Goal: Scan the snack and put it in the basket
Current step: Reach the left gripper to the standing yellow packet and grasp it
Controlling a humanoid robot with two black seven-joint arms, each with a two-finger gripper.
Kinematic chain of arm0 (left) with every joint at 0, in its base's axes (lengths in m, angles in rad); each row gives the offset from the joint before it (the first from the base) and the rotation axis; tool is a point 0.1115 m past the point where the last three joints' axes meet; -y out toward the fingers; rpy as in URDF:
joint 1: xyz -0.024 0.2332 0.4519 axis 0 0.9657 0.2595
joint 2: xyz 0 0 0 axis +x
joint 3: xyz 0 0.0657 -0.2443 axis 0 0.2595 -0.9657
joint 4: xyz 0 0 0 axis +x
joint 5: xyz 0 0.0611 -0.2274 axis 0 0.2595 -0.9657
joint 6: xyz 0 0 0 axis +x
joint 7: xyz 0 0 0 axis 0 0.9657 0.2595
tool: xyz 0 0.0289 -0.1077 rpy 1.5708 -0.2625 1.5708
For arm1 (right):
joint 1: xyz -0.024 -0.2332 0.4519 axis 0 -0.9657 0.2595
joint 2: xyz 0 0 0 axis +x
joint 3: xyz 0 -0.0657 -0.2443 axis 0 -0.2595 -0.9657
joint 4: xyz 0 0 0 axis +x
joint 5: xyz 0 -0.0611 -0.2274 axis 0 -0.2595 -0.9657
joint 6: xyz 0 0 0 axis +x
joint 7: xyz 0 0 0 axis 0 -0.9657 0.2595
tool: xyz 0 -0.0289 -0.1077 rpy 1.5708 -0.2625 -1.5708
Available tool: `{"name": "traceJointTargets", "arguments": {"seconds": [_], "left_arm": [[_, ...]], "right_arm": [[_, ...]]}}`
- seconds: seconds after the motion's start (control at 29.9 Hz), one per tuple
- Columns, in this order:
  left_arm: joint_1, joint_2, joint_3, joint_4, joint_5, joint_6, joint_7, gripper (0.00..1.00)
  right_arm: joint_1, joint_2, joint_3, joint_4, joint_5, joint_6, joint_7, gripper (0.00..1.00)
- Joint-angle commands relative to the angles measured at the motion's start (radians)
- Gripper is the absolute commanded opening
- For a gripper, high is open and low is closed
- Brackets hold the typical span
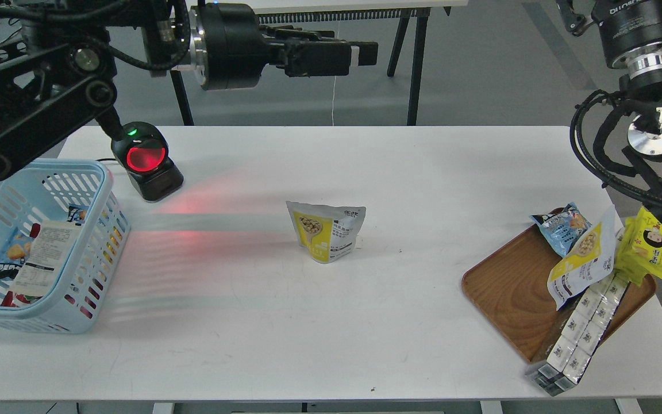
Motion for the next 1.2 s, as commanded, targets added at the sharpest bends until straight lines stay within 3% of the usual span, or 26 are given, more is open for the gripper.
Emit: {"name": "traceJointTargets", "arguments": {"seconds": [0.0, 0.23, 0.6, 0.93, 1.07, 1.17], "left_arm": [[0.006, -0.020, 0.010, -0.045, 0.110, 0.000, 0.003, 1.00], [-0.004, -0.053, 0.124, -0.107, 0.340, 0.000, -0.002, 0.99], [0.007, -0.129, 0.282, -0.009, 0.714, 0.000, -0.025, 0.98], [0.017, -0.133, 0.403, 0.037, 0.714, 0.000, -0.094, 0.94], [0.043, -0.152, 0.405, 0.092, 0.714, 0.000, -0.094, 0.92], [0.045, -0.175, 0.405, 0.138, 0.714, 0.000, -0.097, 0.84]], "right_arm": [[-0.015, 0.003, 0.010, 0.000, 0.028, 0.000, 0.000, 0.99], [-0.097, 0.003, 0.044, -0.008, 0.036, 0.000, 0.000, 0.99], [-0.147, 0.004, 0.082, 0.008, 0.036, 0.000, 0.000, 0.99], [-0.159, 0.002, 0.087, 0.017, 0.036, 0.000, 0.000, 0.99], [-0.163, 0.000, 0.085, 0.017, 0.036, 0.000, 0.000, 0.99], [-0.163, -0.003, 0.085, 0.017, 0.036, 0.000, 0.000, 0.99]]}}
